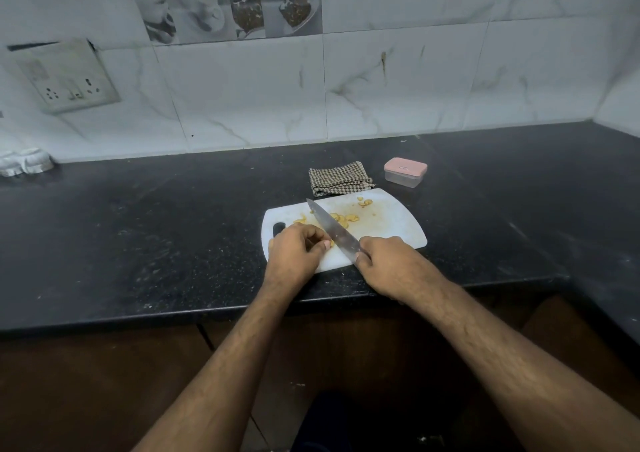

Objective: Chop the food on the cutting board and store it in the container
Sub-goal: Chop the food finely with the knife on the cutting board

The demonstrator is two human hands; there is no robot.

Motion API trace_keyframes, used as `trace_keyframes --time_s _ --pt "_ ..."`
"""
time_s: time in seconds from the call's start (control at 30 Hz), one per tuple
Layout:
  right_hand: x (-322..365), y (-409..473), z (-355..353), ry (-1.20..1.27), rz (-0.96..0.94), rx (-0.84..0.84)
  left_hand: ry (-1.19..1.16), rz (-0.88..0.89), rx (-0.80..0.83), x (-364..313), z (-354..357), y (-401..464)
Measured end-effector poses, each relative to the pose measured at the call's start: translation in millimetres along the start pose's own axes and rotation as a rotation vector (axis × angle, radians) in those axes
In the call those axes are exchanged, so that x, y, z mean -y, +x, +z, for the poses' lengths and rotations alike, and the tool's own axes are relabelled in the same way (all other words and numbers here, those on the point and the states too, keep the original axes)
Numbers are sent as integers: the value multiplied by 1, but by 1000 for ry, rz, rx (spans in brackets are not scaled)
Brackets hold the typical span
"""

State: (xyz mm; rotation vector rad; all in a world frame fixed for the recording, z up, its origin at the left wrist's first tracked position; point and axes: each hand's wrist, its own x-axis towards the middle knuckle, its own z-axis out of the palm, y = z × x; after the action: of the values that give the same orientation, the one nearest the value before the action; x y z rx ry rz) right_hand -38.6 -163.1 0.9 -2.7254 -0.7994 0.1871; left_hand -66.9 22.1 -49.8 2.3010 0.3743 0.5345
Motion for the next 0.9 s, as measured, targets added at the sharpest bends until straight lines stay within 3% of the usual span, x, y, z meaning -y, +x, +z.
trace_keyframes --time_s 0.9 --pt "22 -6 -8 -179 49 51 54 -18 10 2 4 4"
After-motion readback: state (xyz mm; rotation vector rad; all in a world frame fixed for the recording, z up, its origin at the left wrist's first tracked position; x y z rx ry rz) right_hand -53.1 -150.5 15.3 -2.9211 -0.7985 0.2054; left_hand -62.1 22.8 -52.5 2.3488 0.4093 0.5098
